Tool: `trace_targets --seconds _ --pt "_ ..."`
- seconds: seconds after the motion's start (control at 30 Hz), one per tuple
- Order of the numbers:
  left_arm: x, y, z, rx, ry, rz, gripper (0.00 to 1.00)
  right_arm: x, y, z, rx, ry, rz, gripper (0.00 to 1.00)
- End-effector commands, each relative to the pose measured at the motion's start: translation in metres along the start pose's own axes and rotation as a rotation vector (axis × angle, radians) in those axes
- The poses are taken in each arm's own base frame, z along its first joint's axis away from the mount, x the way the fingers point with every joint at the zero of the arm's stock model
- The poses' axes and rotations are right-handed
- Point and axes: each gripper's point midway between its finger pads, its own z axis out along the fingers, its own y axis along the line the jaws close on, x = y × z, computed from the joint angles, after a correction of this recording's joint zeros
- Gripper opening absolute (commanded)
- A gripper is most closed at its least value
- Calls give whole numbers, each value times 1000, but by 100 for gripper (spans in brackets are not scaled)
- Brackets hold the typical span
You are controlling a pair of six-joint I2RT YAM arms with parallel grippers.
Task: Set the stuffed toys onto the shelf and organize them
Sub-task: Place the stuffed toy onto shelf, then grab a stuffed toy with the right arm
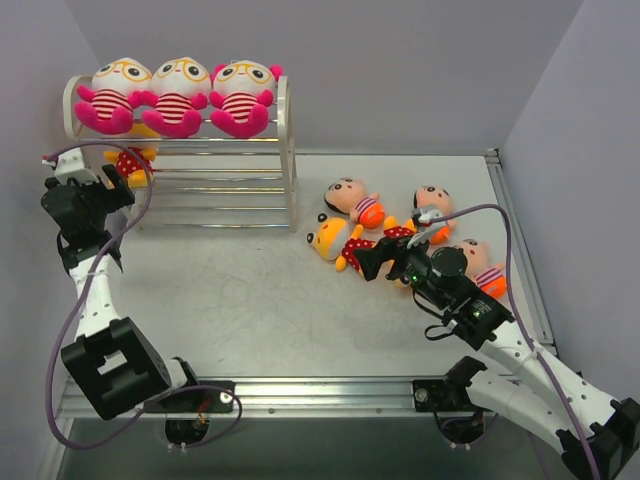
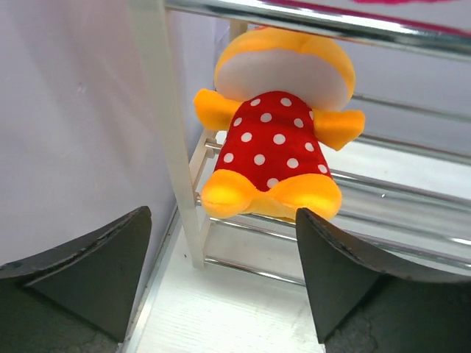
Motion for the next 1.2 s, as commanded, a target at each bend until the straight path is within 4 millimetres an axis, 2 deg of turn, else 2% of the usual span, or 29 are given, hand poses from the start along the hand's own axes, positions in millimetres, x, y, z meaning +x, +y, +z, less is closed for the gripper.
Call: trace_targets --seconds 0.0,0.03,0.13,0.17,0.2,0.27,0.33,0.37,0.4,0.43,0.53,0.7,0.77,0.83,0.87,0.9,0.97,1.0,1.03,1.1,1.13,1.17 --pt "-37 5 -20 -81 -130 -143 90 -13 3 -1 -17 -52 -6 91" --pt "-37 5 -24 -92 -134 -167 96 -14 4 -2 -17 -52 -7 91" --pt "-39 2 -40 -115 -135 -223 100 -15 2 -2 -5 -50 -7 91" --pt "-34 3 -46 -134 -108 -245 95 -15 1 -2 0 -50 -7 91" --pt "-40 5 -55 -168 -122 -273 94 -16 1 -2 4 -48 -6 91" --pt "-32 5 -63 -197 -85 -314 94 -17 0 -2 11 -51 -4 91" --pt "-33 4 -70 -234 -73 -327 94 -18 0 -2 12 -48 -3 91" --pt "-23 1 -73 -245 -25 -325 94 -19 1 -2 12 -48 -3 91" --pt "-19 -10 -71 -219 -3 -321 94 -19 1 -2 14 -42 -3 91" --pt "-15 -8 -72 -249 12 -317 94 -19 1 -2 14 -42 -2 91" --pt "-7 -19 -71 -229 37 -347 94 -19 1 -1 14 -42 1 91" --pt "2 -45 -59 -94 71 -430 96 -17 0 0 14 -42 -3 91" --pt "-5 -56 -52 -16 45 -441 96 -19 0 -1 12 -48 -7 91" --pt "0 -65 -44 41 53 -453 96 -21 -5 -3 41 -63 -8 91" --pt "-8 -70 -40 77 15 -460 96 -20 -5 -3 42 -60 -7 91" --pt "-6 -78 -37 130 20 -469 96 -19 -6 -3 44 -59 -8 91" --pt "-9 -83 -33 176 -30 -484 96 -16 -5 -3 38 -54 -7 91" --pt "-4 -84 -28 186 -30 -490 96 -16 -6 -2 39 -55 -6 91" --pt "-11 -88 -27 222 -68 -482 96 -15 -6 -1 41 -50 -6 91" --pt "-7 -91 -22 251 -75 -488 96 -15 -6 0 39 -50 -12 91" --pt "-17 -95 -22 288 -116 -476 95 -14 -7 0 42 -47 -13 91" --pt "-15 -97 -21 299 -122 -495 95 -14 -7 0 44 -50 -14 91"
